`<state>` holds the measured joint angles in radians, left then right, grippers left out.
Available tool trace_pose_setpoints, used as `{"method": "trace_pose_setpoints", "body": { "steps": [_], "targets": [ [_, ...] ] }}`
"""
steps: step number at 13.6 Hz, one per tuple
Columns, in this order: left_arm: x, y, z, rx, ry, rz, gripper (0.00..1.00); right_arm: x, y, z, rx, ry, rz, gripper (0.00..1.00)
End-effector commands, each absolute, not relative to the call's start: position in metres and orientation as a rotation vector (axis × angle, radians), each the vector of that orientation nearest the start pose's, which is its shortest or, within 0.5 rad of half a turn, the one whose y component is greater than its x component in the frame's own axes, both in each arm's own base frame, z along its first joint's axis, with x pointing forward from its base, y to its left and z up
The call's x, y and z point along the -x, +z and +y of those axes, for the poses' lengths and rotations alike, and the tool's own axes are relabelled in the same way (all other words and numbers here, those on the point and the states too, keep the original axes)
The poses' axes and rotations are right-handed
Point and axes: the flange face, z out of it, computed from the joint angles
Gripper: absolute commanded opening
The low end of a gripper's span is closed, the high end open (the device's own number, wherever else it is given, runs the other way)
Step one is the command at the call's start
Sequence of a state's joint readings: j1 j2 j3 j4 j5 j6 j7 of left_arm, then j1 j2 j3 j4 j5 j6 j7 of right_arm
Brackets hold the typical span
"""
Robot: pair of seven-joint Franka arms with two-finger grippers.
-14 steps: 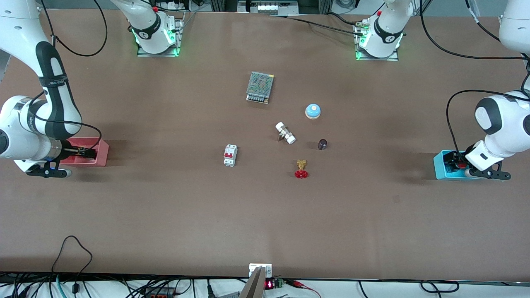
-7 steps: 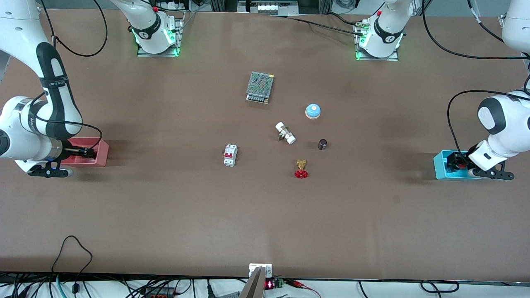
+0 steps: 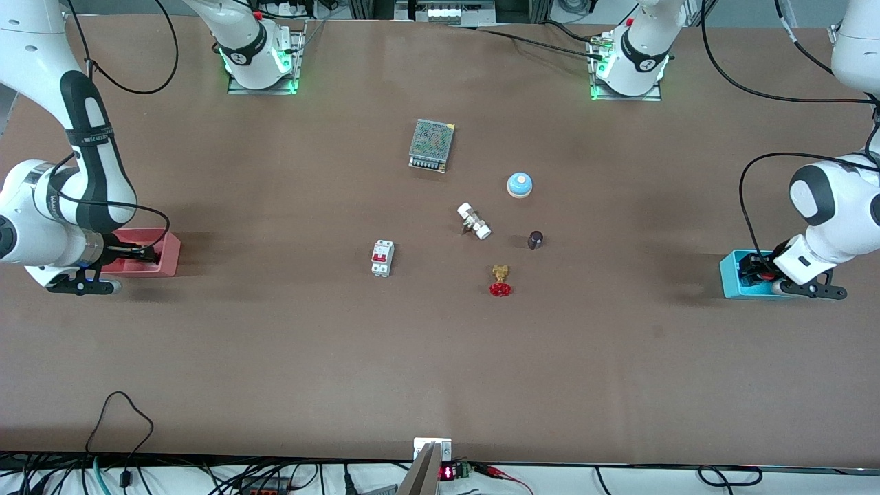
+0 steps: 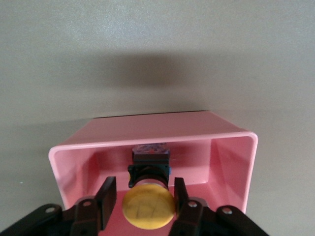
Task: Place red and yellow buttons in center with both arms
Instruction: 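Close the right gripper on the yellow button while the left gripper grips the red button, then lift the yellow button with the right gripper while the left gripper lifts the red button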
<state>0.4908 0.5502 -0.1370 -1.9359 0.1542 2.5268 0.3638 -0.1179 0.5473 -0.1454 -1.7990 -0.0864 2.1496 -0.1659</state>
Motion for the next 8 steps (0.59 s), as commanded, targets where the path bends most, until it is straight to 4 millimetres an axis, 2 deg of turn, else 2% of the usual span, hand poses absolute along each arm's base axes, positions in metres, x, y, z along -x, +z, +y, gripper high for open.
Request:
{"method": "trace_pose_setpoints", "body": {
  "steps": [1,4,7,8],
  "targets": [
    [-0.596,0.208,0.222,3.099,-0.09,0.209,0.39,-0.61,0.23,-0.164,3.228,0.367,0.018,0.41],
    [-0.6,0.214,0.222,3.093,-0.104,0.212,0.25,-0.61,0.23,-0.163,3.226,0.371,0.014,0.36],
    [-0.602,0.225,0.223,3.078,-0.123,0.232,0.23,-0.609,0.232,-0.164,3.225,0.38,0.009,0.35],
    [-0.603,0.236,0.223,3.065,-0.141,0.264,0.23,-0.611,0.238,-0.164,3.224,0.373,-0.01,0.35]
  ]
}}
